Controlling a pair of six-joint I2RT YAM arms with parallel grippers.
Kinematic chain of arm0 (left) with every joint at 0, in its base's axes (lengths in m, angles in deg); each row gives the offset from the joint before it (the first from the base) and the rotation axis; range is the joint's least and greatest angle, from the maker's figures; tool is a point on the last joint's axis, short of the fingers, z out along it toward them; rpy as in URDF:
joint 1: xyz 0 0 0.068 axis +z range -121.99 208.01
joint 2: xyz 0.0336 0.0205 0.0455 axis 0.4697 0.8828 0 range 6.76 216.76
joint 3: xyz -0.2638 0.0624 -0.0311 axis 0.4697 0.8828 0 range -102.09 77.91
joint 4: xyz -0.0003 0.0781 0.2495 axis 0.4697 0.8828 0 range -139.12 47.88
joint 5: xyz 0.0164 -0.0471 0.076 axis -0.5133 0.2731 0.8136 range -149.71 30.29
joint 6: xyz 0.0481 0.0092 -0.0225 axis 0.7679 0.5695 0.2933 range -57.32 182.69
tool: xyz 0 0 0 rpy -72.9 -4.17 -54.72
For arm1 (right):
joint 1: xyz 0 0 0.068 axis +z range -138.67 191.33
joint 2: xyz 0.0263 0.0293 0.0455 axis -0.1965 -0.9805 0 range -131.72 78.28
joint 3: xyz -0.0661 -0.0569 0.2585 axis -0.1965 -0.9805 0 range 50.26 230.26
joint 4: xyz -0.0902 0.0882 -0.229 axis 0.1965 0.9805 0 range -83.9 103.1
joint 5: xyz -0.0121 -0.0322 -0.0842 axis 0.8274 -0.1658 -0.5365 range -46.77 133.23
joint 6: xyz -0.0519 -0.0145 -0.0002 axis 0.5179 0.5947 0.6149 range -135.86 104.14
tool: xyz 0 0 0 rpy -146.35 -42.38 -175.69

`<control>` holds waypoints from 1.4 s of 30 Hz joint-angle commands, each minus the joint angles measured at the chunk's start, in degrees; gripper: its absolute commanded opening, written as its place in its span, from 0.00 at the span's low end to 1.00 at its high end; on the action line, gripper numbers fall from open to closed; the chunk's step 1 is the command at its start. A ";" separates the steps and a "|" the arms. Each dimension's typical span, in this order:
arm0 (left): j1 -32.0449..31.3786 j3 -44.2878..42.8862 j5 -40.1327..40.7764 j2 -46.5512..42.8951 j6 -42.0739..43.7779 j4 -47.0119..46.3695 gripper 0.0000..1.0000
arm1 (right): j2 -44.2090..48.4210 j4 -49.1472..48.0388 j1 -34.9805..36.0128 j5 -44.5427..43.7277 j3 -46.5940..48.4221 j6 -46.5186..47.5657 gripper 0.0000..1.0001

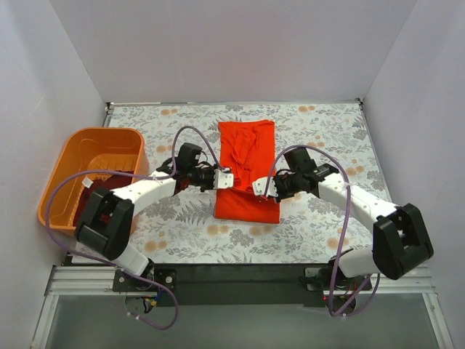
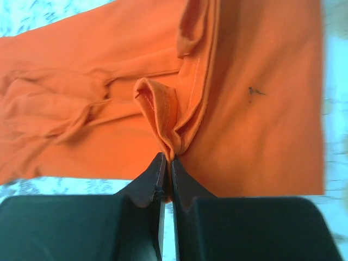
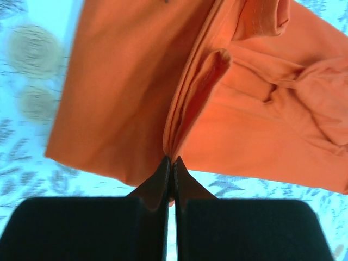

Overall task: Fold and stack the t-shirts
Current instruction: Fold the tshirt

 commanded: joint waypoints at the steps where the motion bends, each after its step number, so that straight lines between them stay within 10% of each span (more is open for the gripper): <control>1: 3.52 -5.90 -3.24 4.87 4.91 -3.65 0.00 | -4.29 -3.55 -2.65 3.57 5.14 7.59 0.01; 21: 7.92 -15.41 -2.54 21.06 7.90 -12.43 0.00 | -24.52 -9.00 -7.14 1.38 18.16 8.57 0.02; 27: 7.92 -16.45 0.69 21.50 3.61 -15.78 0.37 | -24.52 -9.44 -7.31 -3.18 21.13 4.19 0.57; 35: 10.47 -15.68 -1.39 10.70 -5.63 -7.20 0.47 | -14.07 -3.85 -6.88 -2.85 18.16 0.49 0.56; 42: 6.26 1.96 -5.36 -4.32 -6.60 -1.89 0.51 | -5.19 -1.09 1.03 -0.82 5.95 -4.95 0.52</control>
